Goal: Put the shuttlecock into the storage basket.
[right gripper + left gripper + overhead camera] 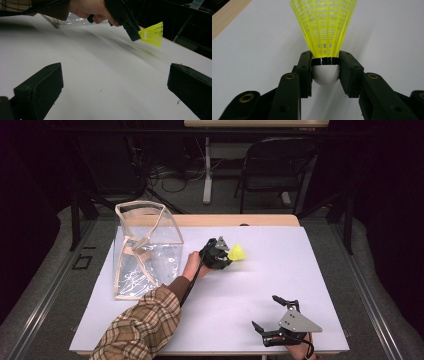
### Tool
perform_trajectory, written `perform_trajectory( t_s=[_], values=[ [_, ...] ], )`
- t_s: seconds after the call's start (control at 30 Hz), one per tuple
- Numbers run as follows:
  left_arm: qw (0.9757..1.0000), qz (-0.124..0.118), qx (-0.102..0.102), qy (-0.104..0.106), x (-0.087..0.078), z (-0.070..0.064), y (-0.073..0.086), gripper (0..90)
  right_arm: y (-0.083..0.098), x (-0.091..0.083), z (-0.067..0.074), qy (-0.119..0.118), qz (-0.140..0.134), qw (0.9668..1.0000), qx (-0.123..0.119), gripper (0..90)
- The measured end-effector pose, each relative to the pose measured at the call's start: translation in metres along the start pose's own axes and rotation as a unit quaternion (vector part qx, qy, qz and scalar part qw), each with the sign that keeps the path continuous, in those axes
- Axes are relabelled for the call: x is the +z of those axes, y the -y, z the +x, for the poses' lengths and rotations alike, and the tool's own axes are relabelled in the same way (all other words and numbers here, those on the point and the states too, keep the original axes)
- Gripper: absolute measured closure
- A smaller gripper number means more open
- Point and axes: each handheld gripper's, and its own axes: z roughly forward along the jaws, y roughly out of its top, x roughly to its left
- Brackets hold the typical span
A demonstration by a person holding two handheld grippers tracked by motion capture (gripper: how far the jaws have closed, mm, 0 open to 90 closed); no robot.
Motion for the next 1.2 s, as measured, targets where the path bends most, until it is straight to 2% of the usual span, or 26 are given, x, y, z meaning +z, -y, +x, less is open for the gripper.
perform_trajectory(
  t_s=[0.63, 1.2],
  values=[
    [0.9998, -0.017, 0.01, -0.003, -0.028, 0.003, -0.025, 65.0, 0.0, 0.0, 0.0, 0.001, 0.001, 1.0, 0.001, 0.2],
    [0.9995, -0.025, 0.021, -0.005, -0.041, 0.004, -0.04, 65.0, 0.001, 0.0, -0.001, 0.002, 0.0, 1.0, 0.004, 0.3]
  ],
)
